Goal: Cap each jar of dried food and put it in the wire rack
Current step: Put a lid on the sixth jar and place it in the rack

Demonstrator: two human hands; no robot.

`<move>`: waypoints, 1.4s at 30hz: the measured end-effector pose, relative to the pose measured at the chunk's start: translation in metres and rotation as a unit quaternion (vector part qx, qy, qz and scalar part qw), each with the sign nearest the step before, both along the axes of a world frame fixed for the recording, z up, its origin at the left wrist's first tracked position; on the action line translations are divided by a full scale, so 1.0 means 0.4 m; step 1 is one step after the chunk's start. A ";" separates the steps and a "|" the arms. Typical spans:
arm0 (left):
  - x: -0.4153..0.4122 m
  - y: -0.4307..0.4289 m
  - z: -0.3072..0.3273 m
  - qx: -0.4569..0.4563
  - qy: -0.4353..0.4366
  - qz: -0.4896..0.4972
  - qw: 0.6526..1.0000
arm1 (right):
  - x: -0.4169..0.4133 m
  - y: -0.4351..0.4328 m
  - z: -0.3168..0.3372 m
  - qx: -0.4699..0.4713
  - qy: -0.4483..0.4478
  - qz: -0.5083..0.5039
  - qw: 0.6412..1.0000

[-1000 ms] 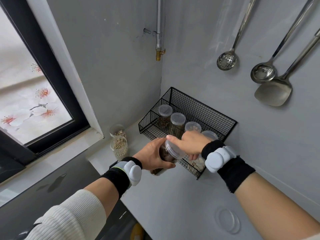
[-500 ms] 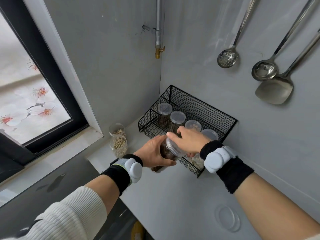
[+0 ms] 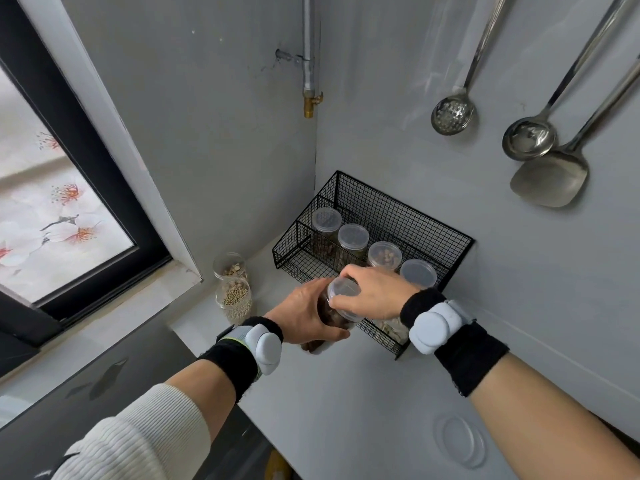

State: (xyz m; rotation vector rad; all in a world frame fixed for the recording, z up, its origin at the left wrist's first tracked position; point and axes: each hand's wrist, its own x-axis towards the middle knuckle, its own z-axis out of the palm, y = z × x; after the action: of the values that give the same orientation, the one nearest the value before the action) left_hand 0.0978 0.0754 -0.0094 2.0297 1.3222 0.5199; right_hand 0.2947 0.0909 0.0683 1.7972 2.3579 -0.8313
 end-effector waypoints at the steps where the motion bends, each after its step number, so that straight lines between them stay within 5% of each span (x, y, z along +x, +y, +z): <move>1: 0.004 0.001 -0.005 0.000 -0.006 0.003 1.000 | -0.002 0.001 -0.006 0.009 -0.008 -0.004 1.000; 9: 0.050 0.056 -0.005 0.035 -0.078 0.046 0.995 | 0.027 0.039 -0.004 0.031 0.056 -0.043 0.997; 14: 0.098 0.102 0.023 -0.020 -0.112 0.019 0.993 | 0.060 0.080 0.016 0.089 0.060 -0.091 0.990; 23: 0.115 0.146 -0.045 -0.068 0.017 -0.006 0.998 | 0.093 0.133 -0.065 0.085 0.009 -0.148 0.985; 42: 0.077 0.157 -0.132 -0.094 0.086 0.014 0.992 | 0.047 0.145 -0.217 0.064 -0.045 -0.150 0.986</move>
State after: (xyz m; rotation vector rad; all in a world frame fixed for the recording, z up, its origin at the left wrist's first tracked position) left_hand 0.1287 0.1382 -0.0622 1.9357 1.4454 0.2276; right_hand 0.3134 0.1488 -0.0184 2.2289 2.1619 -0.6181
